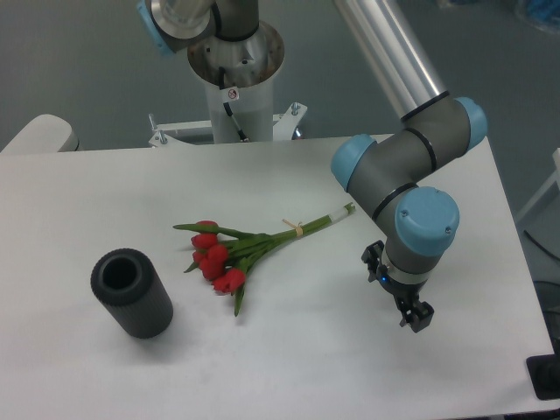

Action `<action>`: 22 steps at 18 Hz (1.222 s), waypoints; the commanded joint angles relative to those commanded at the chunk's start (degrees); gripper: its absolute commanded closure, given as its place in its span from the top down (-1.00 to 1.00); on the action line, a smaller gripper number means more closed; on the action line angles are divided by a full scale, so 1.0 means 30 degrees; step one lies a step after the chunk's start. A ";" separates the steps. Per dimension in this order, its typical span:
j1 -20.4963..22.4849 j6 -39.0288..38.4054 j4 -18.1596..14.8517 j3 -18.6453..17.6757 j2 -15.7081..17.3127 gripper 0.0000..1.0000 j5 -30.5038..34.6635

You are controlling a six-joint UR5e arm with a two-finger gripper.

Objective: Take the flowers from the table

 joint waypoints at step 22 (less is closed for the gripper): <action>-0.0292 -0.0729 0.0028 -0.6553 0.4537 1.00 -0.2401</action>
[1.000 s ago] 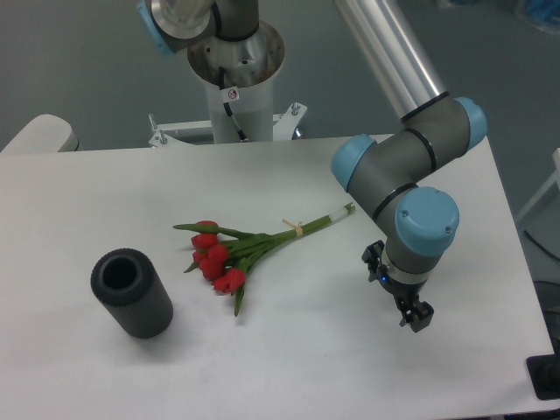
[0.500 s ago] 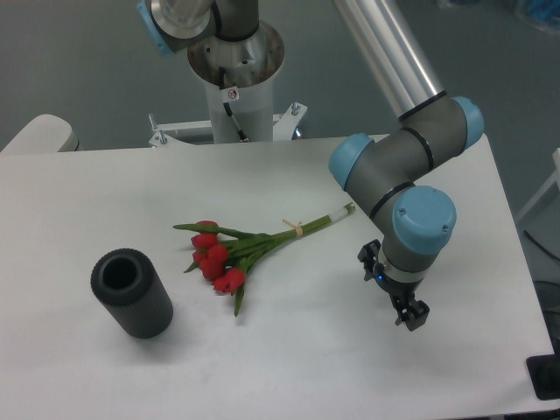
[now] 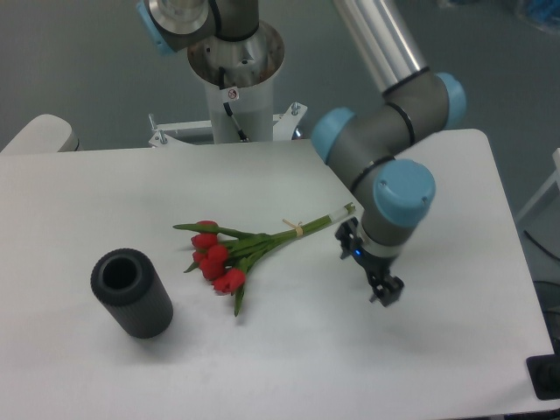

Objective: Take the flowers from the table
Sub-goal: 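Move the gripper along the stems toward the red tulip heads and lower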

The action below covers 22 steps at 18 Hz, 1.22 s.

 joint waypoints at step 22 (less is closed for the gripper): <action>-0.3751 -0.6418 0.5157 -0.5370 0.0708 0.38 -0.0558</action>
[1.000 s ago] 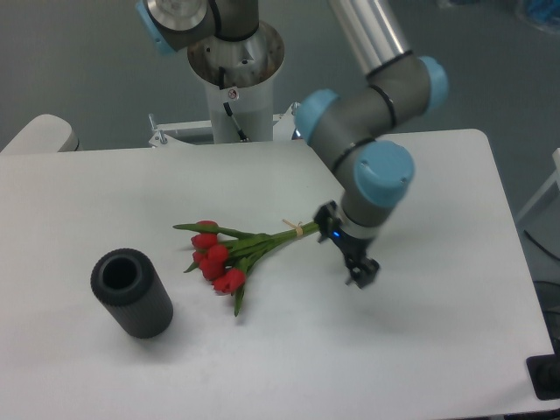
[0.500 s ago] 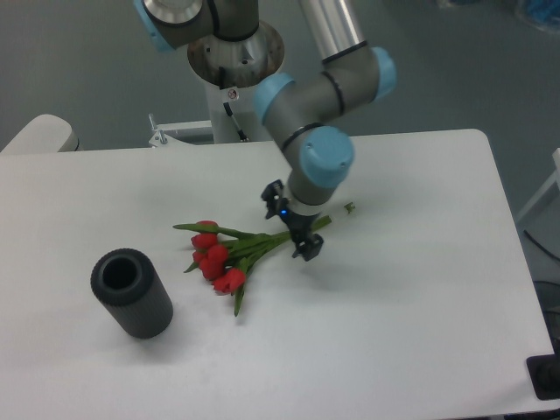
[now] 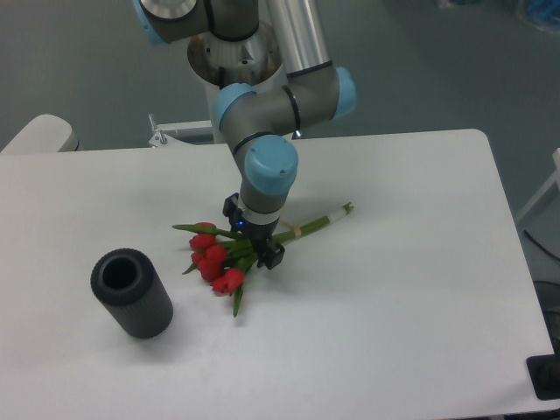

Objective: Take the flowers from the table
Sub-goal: 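Move the gripper along the stems toward the red tulip heads and lower, then close the gripper around the tulip stems just below the flower heads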

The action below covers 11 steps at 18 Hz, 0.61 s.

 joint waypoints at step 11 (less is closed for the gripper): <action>0.0408 0.0029 0.0001 0.0496 -0.0147 -0.79 0.1025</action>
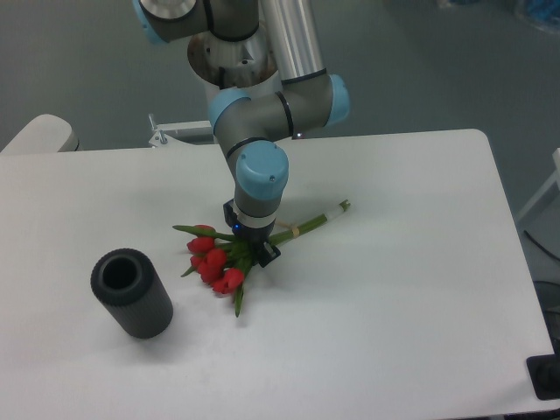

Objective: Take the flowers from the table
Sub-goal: 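Close the gripper around the tulip stems just below the flower heads, then lift the tulip bunch off the table and carry it away from the vase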

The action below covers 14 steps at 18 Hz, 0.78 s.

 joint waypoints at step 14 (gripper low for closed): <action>0.1613 0.0059 -0.4947 0.8051 -0.2046 -1.00 0.0645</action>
